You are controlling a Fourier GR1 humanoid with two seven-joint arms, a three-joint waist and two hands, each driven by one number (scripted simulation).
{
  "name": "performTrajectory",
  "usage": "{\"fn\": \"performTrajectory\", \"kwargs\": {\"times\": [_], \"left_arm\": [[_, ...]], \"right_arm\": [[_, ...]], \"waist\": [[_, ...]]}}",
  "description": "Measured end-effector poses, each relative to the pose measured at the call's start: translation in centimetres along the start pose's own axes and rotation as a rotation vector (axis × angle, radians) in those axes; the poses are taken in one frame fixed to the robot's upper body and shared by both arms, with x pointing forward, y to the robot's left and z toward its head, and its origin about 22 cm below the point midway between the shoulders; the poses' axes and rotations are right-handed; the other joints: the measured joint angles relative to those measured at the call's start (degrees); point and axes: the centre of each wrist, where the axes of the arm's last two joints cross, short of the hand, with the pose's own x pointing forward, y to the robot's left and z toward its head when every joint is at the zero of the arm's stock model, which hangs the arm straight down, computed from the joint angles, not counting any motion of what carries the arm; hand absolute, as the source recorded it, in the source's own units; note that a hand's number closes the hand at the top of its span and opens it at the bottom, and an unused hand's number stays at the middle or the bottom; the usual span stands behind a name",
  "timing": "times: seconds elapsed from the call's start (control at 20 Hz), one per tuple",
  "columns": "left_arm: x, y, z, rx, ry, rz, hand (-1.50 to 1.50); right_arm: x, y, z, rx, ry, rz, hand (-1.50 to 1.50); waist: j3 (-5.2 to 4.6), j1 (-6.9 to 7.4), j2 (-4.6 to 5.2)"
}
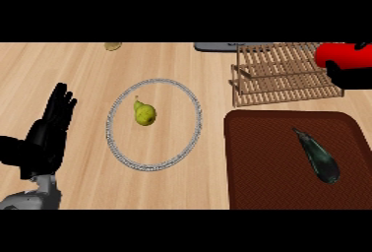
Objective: Pick the can from the tray and place it in the tiered shelf
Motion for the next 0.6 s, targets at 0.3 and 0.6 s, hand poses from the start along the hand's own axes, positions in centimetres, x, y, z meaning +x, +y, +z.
{"fn": "performTrajectory", "kwargs": {"times": [0.3,0.6], "left_arm": [[0.2,-0.4,0.0,0.001,-0.002,0.002,0.0],[0.0,-0.7,-0.3,-0.006,-0.008,0.001,0.0]], "right_arm": [[-1.5,2.4,-3.2,-0.02,-0.024,-0.013,1.5],[-2.4,4.9,-5.2,-0.037,-0.004,-0.042,1.5]], "waist": [[0.03,0.14,0.04],[0.01,0.27,0.1]]}}
